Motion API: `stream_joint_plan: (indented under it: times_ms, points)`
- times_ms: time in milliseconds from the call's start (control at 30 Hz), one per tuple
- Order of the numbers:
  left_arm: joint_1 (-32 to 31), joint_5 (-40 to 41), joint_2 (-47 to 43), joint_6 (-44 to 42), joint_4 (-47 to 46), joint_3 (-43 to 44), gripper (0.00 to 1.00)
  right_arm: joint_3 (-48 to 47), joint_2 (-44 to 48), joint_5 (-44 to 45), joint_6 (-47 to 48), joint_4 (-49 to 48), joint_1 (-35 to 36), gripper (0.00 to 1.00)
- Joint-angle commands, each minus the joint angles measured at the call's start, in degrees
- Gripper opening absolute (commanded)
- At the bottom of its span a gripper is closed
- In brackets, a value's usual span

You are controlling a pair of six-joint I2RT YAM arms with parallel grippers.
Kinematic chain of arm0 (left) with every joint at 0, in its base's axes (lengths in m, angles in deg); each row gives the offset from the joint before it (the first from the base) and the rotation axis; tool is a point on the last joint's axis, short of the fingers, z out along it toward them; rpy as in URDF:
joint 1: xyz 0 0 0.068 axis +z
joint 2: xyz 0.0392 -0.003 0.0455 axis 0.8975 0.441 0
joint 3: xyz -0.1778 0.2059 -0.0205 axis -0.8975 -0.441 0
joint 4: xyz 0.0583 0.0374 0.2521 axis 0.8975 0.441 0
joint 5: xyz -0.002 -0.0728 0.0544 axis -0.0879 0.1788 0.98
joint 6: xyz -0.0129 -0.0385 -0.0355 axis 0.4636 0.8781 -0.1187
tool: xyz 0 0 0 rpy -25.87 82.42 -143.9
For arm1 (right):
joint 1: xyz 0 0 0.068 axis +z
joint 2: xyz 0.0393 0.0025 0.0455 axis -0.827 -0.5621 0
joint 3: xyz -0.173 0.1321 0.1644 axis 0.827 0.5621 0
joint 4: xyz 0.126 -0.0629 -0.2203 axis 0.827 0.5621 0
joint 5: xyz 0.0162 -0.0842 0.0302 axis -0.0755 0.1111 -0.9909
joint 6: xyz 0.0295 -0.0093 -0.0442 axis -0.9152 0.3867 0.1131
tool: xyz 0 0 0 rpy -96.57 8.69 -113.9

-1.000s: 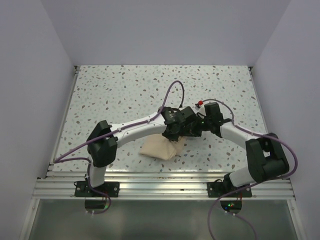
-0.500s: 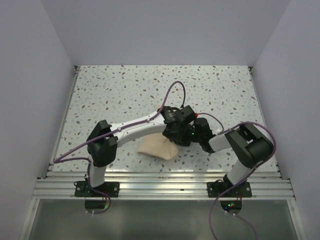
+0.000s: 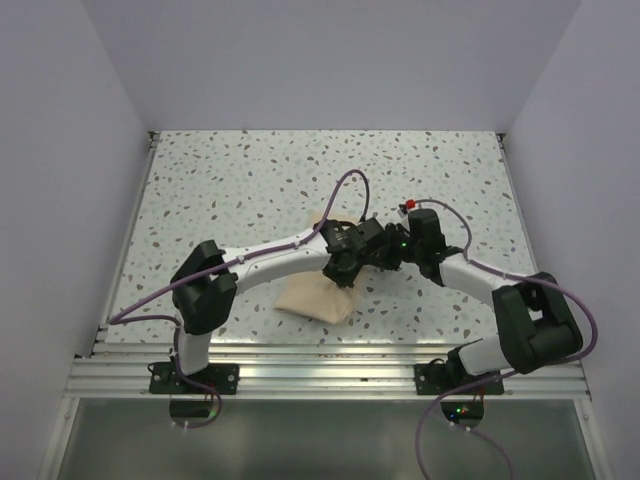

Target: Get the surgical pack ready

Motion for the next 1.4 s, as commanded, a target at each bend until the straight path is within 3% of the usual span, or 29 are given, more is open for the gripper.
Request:
stream_joint_plan:
  times_ms: [0, 100, 233, 400, 600, 633, 833, 867, 900, 933, 967, 1067, 1133, 1267, 1367]
  points:
    - [-0.5, -1.3, -3.3, -1.7, -4.1, -0.9, 0.00, -2.2, 3.8, -1.0, 8.5, 13.2, -0.3, 0.10]
    - [-0.4, -1.7, -4.2, -2.1, -4.8, -1.8, 0.00, -2.5, 2.8, -2.1, 7.9, 11.5, -0.3, 0.10]
    - [-0.4, -2.6, -4.3, -2.7, -5.2, -2.1, 0.00, -0.4, -0.4, -3.3, 3.7, 2.4, -0.3, 0.06]
    - [-0.6, -3.7, -3.9, -3.2, -5.4, -3.1, 0.00, 1.1, -7.3, -3.5, -3.4, -16.6, -0.3, 0.00]
    - [-1.0, -5.5, -4.3, -3.2, -6.9, -7.1, 0.00, -4.0, -18.3, -4.0, -5.3, -21.2, -0.8, 0.00]
    - [-1.1, -5.7, -4.4, -3.2, -7.0, -8.2, 0.00, -4.3, -18.3, -4.3, -5.1, -20.2, -1.0, 0.00]
    - [-1.2, -5.1, -6.0, -2.8, -8.3, -11.5, 0.00, -11.2, -8.9, -5.3, 10.0, 13.4, -5.3, 0.12]
    - [-1.2, -5.0, -6.3, -2.5, -8.8, -11.7, 0.07, -12.3, -7.7, -4.9, 14.2, 22.7, -6.0, 0.17]
    - [-1.2, -4.8, -6.8, -2.3, -9.0, -12.2, 0.12, -14.4, -5.4, -4.1, 16.3, 26.8, -7.1, 0.30]
    - [-1.2, -4.7, -7.1, -2.3, -9.2, -12.4, 0.22, -15.5, -4.4, -2.9, 18.3, 34.7, -7.5, 0.35]
    - [-1.2, -4.7, -7.2, -2.2, -9.5, -12.5, 0.24, -17.2, -3.3, -2.0, 21.4, 37.7, -8.2, 0.40]
    - [-1.1, -4.8, -7.8, -1.7, -10.0, -12.8, 0.39, -17.8, -0.5, -2.2, 22.2, 43.3, -11.2, 0.58]
    - [-1.2, -5.1, -8.2, -1.6, -10.4, -13.0, 0.52, -17.4, 0.3, -6.0, 20.0, 42.4, -12.6, 0.63]
    - [-1.2, -6.0, -9.6, -1.6, -11.1, -13.9, 0.62, -16.5, 0.3, -10.3, 9.9, 37.4, -12.6, 0.73]
    - [-1.3, -6.3, -9.8, -1.3, -11.4, -14.5, 0.66, -16.8, -1.5, -10.3, 6.0, 35.6, -12.1, 0.75]
